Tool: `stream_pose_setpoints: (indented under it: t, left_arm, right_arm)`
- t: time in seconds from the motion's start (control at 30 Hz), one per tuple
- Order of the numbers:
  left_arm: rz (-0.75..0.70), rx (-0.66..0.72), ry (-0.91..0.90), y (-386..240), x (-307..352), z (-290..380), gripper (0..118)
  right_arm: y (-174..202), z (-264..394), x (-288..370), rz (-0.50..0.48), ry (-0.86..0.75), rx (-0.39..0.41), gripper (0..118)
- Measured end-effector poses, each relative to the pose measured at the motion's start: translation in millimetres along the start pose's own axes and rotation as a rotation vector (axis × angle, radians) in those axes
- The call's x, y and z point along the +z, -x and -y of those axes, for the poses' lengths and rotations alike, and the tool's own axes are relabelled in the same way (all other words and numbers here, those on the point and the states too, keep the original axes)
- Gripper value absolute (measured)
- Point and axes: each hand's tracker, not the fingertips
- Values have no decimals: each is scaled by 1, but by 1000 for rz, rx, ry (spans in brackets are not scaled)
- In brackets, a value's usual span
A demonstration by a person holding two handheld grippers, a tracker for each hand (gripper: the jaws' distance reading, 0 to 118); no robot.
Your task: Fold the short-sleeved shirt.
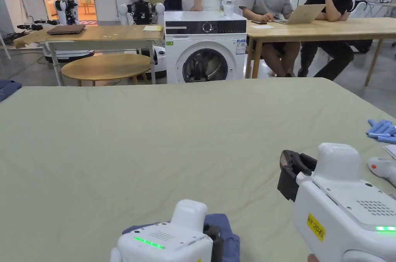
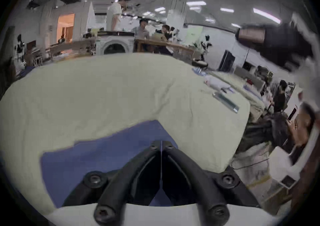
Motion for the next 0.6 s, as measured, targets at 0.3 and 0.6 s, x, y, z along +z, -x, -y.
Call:
stream_pose_setpoints:
  t: [0.3, 0.6]
  left_arm:
    - [82, 181, 43, 13, -8, 7, 0]
    - [-48, 263, -222, 80, 99, -15, 0]
  right_arm:
    - [-8, 13, 2, -4, 44, 10, 0]
    - [26, 34, -30, -165, 232, 35, 0]
